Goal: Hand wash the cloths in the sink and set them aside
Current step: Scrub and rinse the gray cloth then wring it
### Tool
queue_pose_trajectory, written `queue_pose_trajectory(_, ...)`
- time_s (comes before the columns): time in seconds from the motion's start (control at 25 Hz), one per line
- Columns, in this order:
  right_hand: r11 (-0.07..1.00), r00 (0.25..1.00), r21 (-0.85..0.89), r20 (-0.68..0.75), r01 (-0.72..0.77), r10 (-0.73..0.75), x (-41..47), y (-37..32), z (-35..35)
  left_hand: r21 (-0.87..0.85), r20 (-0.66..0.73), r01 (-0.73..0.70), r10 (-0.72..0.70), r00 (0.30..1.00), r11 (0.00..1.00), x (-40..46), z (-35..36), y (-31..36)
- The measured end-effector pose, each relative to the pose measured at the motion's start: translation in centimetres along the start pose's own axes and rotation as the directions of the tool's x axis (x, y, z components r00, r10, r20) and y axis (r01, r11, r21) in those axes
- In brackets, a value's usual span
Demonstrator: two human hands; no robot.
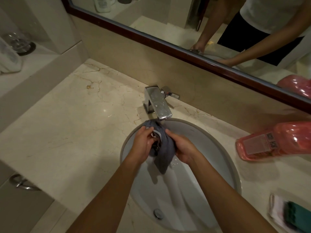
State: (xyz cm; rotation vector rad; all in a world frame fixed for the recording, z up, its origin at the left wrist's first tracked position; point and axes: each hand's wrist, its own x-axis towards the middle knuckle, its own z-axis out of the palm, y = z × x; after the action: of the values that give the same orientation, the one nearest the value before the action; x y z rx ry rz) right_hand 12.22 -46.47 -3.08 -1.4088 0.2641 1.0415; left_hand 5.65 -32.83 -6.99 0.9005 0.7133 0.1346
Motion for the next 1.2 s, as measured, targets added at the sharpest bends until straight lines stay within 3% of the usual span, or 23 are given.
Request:
queue_pose_trajectory(0.12, 0.968, 0.995, 0.233, -0.052, 0.094, -0.084, 0.3, -0.4, 0.6, 0.094, -0.015, 0.105, -0.104, 0.994, 0.99, -0.3, 0.9, 0.2)
queue_pose_trajectory(0.2, 0.937, 0.99, 0.325, -0.101, 0.127, -0.099, 0.7, -0.6, 1.2, 0.052, 0.014, 0.209, -0.21, 0.978, 0.977, -0.8, 1.8, 0.3)
queue_pose_trajectory(0.4, 0.952, 0.982, 0.257, -0.134, 0.168, -0.137, 1.0, -0.5, 2.5, 0.193, -0.056, 0.297, -0.292, 0.955, 0.935, -0.7, 2.4, 0.1)
queue_pose_trajectory(0.52, 0.955, 0.978, 0.223, -0.119, 0.194, -0.171, 1.0, -0.9, 1.9, 0.295, -0.026, 0.175, -0.175, 0.984, 0.939, -0.4, 1.5, -0.1)
queue_pose_trajectory(0.68, 0.943, 0.973, 0.269, -0.177, 0.196, -0.152, 1.1, -0.8, 1.7, 0.114, -0.006, 0.02, -0.02, 1.0, 0.993, -0.4, 0.9, -0.1)
queue_pose_trajectory(0.8, 0.92, 0.982, 0.358, -0.148, 0.161, -0.115, 1.0, -0.8, 1.9, -0.032, -0.03, 0.044, -0.045, 0.999, 0.999, -0.6, 1.2, 0.4)
queue_pose_trajectory(0.96, 0.943, 0.992, 0.315, 0.011, 0.112, -0.122, 0.6, -1.1, 1.3, -0.056, -0.019, -0.03, 0.029, 0.999, 0.998, -0.6, 1.3, 0.6)
queue_pose_trajectory(1.2, 0.968, 0.985, 0.207, -0.126, 0.145, -0.12, 0.8, -1.1, 0.7, -0.019, 0.031, 0.091, -0.091, 0.995, 0.996, -0.9, 0.9, 0.3)
